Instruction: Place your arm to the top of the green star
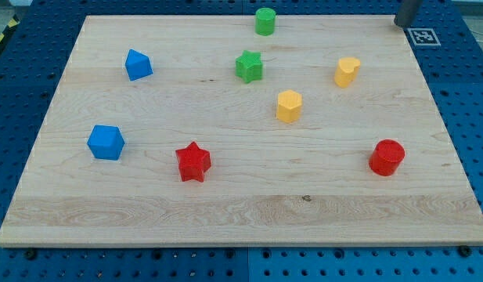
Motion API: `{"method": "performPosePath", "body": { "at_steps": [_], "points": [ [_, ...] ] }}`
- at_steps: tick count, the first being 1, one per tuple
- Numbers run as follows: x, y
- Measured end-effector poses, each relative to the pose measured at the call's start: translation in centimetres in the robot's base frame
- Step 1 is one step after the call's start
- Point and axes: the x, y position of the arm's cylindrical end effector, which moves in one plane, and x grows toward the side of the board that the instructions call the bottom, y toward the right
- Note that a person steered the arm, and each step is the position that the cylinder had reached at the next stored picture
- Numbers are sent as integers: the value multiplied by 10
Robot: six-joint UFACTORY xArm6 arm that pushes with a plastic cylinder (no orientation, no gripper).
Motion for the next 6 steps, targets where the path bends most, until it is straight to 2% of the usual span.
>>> {"method": "performPosePath", "body": {
  "at_steps": [2,6],
  "points": [
    [6,-111],
    [46,-242]
  ]
}}
